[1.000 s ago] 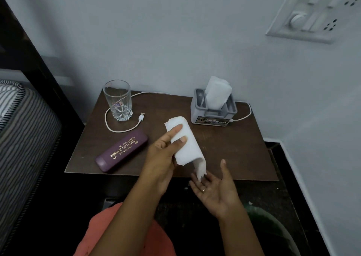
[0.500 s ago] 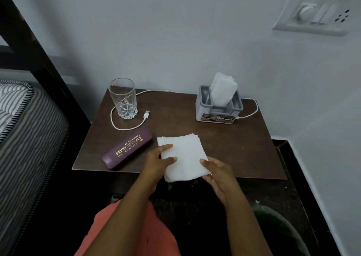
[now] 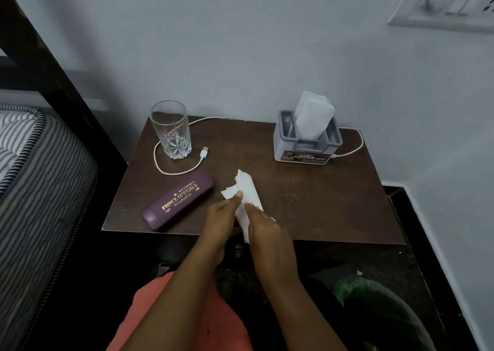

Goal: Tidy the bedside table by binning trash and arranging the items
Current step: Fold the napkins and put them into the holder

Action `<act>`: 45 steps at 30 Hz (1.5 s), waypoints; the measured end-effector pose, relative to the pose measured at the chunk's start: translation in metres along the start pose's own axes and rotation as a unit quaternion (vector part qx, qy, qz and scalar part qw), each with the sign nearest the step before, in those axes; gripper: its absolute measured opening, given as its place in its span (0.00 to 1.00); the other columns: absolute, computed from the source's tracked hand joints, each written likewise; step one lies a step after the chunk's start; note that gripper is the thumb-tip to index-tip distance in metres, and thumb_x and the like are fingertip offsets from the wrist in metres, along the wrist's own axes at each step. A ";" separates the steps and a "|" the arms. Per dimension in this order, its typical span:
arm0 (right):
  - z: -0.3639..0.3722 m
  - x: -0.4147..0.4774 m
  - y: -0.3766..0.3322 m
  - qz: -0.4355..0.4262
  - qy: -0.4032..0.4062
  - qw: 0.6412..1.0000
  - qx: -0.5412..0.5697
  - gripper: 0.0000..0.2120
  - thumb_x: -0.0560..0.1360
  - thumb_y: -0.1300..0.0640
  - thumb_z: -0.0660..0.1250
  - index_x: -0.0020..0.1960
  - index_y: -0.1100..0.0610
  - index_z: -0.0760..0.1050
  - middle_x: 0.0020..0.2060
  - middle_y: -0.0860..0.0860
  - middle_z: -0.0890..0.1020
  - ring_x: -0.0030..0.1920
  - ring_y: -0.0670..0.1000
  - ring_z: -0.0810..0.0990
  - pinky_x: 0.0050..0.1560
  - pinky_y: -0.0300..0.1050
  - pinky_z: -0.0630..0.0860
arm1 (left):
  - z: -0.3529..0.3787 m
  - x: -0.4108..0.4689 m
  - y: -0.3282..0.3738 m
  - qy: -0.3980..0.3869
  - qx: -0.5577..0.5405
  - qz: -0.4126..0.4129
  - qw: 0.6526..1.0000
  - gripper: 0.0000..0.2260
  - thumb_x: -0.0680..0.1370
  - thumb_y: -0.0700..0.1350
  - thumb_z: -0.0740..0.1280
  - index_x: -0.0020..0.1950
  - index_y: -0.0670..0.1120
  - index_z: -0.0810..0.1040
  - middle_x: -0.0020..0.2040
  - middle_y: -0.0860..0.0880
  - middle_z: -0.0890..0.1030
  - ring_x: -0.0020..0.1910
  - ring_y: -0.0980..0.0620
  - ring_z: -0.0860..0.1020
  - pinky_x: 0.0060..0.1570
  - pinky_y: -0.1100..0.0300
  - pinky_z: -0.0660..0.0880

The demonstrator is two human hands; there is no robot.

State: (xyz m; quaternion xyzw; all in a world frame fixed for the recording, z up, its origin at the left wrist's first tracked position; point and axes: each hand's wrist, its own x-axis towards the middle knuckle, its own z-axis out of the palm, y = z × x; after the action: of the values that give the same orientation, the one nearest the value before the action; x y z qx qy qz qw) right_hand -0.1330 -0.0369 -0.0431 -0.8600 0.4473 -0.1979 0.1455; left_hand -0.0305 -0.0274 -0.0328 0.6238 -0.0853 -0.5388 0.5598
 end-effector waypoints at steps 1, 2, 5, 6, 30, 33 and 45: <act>0.003 0.000 -0.001 -0.019 0.002 0.999 -0.028 0.16 0.71 0.59 0.71 0.58 0.55 0.75 0.49 0.49 0.83 0.44 0.48 0.84 0.36 0.40 0.80 | 0.000 0.000 0.000 -0.005 -0.004 0.000 1.000 0.13 0.77 0.48 0.65 0.48 0.38 0.81 0.47 0.39 0.83 0.44 0.44 0.82 0.45 0.56 0.78; 0.006 0.000 -0.001 -0.033 0.001 0.999 -0.043 0.16 0.71 0.59 0.71 0.58 0.55 0.75 0.50 0.49 0.83 0.45 0.47 0.83 0.35 0.39 0.80 | 0.000 0.000 0.001 -0.009 -0.008 -0.003 1.000 0.12 0.77 0.47 0.66 0.46 0.38 0.81 0.46 0.38 0.83 0.44 0.44 0.82 0.46 0.55 0.77; 0.008 -0.003 -0.004 -0.063 0.006 0.996 -0.067 0.18 0.69 0.61 0.72 0.58 0.55 0.76 0.52 0.49 0.83 0.48 0.47 0.83 0.39 0.39 0.80 | 0.001 -0.002 0.001 -0.026 -0.046 -0.019 0.998 0.09 0.76 0.44 0.67 0.42 0.39 0.80 0.44 0.36 0.82 0.44 0.42 0.81 0.51 0.50 0.77; 0.007 -0.005 -0.005 -0.068 0.008 0.995 -0.073 0.19 0.68 0.61 0.73 0.59 0.55 0.76 0.53 0.50 0.83 0.49 0.47 0.83 0.41 0.39 0.80 | 0.001 -0.003 0.002 -0.029 -0.057 -0.020 0.998 0.09 0.76 0.43 0.67 0.41 0.39 0.79 0.42 0.37 0.82 0.42 0.42 0.81 0.49 0.51 0.78; -0.034 0.024 -0.009 0.407 0.042 0.621 0.668 0.14 0.76 0.52 0.65 0.55 0.60 0.78 0.50 0.58 0.84 0.50 0.56 0.83 0.55 0.52 0.78 | 0.032 -0.047 0.005 -0.114 0.345 0.291 0.885 0.39 0.78 0.40 0.62 0.75 0.49 0.34 0.55 0.73 0.75 0.47 0.70 0.76 0.49 0.75 0.69; -0.045 0.026 0.006 0.383 0.038 0.617 0.686 0.11 0.77 0.58 0.63 0.56 0.60 0.77 0.51 0.60 0.83 0.49 0.57 0.82 0.49 0.50 0.78 | 0.026 -0.044 0.010 -0.130 0.217 0.286 0.924 0.33 0.73 0.43 0.63 0.75 0.54 0.54 0.61 0.73 0.72 0.58 0.70 0.74 0.54 0.72 0.71; -0.109 0.051 0.065 0.226 -0.144 0.782 0.563 0.09 0.76 0.57 0.65 0.55 0.51 0.77 0.48 0.49 0.85 0.48 0.48 0.84 0.49 0.44 0.81 | 0.068 0.005 0.071 -0.213 0.145 0.159 0.953 0.14 0.72 0.46 0.69 0.54 0.41 0.81 0.51 0.45 0.85 0.50 0.49 0.82 0.52 0.57 0.79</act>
State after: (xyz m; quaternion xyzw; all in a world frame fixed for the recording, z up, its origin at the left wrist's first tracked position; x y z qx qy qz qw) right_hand -0.2043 -0.1232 0.0353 -0.5179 0.4117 -0.2499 0.7070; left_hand -0.0455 -0.0979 0.0342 0.5472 -0.3777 -0.5448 0.5110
